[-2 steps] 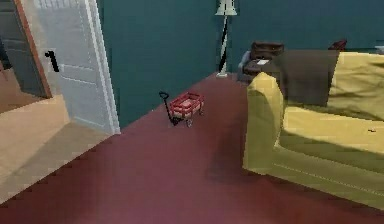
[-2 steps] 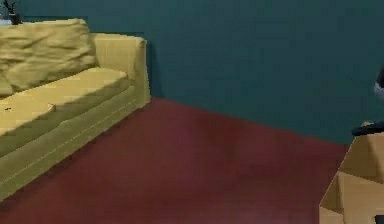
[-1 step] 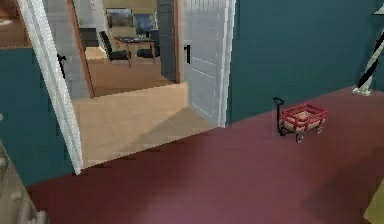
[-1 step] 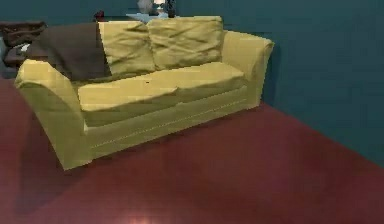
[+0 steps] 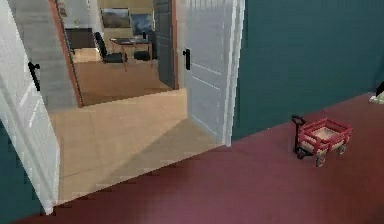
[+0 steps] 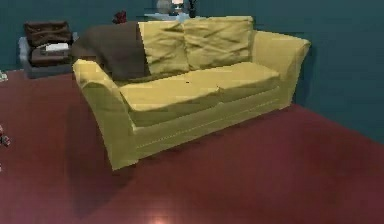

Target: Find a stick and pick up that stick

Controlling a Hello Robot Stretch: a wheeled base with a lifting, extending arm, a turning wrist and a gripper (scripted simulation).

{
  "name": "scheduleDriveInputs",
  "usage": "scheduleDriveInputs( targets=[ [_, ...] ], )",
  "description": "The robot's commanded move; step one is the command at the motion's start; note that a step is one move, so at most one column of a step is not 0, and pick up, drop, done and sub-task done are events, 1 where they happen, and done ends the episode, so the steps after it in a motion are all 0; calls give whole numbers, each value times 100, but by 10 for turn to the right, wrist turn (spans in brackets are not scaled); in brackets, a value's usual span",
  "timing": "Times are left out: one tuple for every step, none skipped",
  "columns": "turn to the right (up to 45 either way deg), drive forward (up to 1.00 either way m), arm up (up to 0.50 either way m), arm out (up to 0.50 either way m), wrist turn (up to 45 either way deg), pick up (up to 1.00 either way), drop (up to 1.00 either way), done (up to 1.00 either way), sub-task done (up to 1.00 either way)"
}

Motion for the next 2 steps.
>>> scheduleDriveInputs(
  targets=[
    [-210, 0, 0, 0, 0, 0, 0, 0, 0],
    [0, 100, 0, 0, 0, 0, 0, 0, 0]
  ],
)
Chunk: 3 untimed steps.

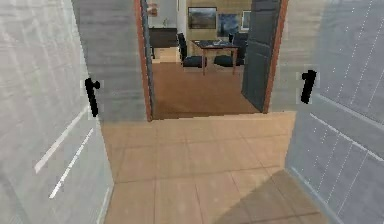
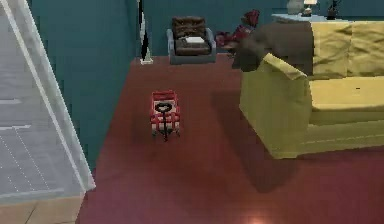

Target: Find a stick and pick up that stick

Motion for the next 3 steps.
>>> scheduleDriveInputs(
  targets=[
    [0, 100, 0, 0, 0, 0, 0, 0, 0],
    [0, 100, 0, 0, 0, 0, 0, 0, 0],
    [-30, 0, 0, 0, 0, 0, 0, 0, 0]
  ],
)
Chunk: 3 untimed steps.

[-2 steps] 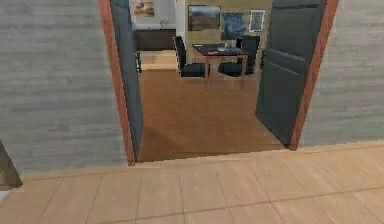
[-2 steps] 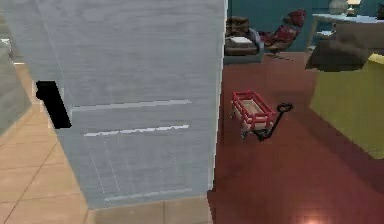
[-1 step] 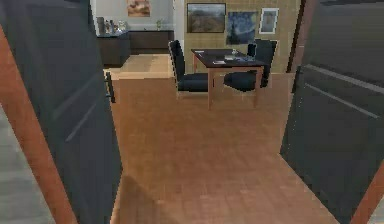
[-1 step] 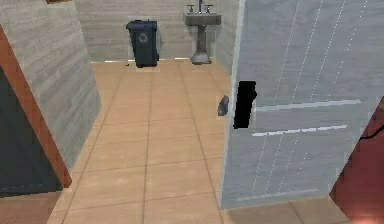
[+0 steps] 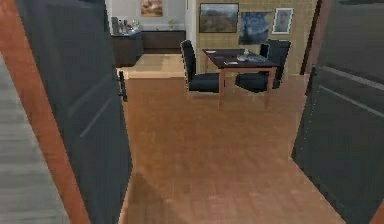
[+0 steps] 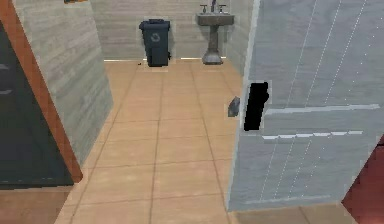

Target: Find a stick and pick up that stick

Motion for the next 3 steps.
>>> scheduleDriveInputs(
  targets=[
    [0, 40, 0, 0, 0, 0, 0, 0, 0],
    [-30, 0, 0, 0, 0, 0, 0, 0, 0],
    [0, 100, 0, 0, 0, 0, 0, 0, 0]
  ],
)
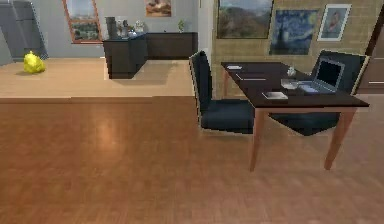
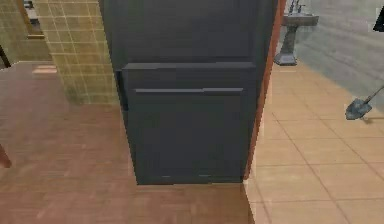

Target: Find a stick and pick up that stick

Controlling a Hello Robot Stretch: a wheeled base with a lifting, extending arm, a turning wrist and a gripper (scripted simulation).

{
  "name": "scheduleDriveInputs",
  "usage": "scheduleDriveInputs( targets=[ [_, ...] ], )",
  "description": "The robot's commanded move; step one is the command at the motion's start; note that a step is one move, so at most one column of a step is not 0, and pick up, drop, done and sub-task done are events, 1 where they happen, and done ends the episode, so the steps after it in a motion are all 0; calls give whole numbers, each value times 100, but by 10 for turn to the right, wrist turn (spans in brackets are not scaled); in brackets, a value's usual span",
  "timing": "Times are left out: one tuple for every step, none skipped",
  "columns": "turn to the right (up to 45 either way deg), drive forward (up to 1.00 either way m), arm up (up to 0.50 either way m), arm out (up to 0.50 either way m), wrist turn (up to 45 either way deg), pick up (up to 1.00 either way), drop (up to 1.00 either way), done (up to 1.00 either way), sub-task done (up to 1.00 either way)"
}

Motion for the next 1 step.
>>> scheduleDriveInputs(
  targets=[
    [0, 65, 0, 0, 0, 0, 0, 0, 0]
  ],
)
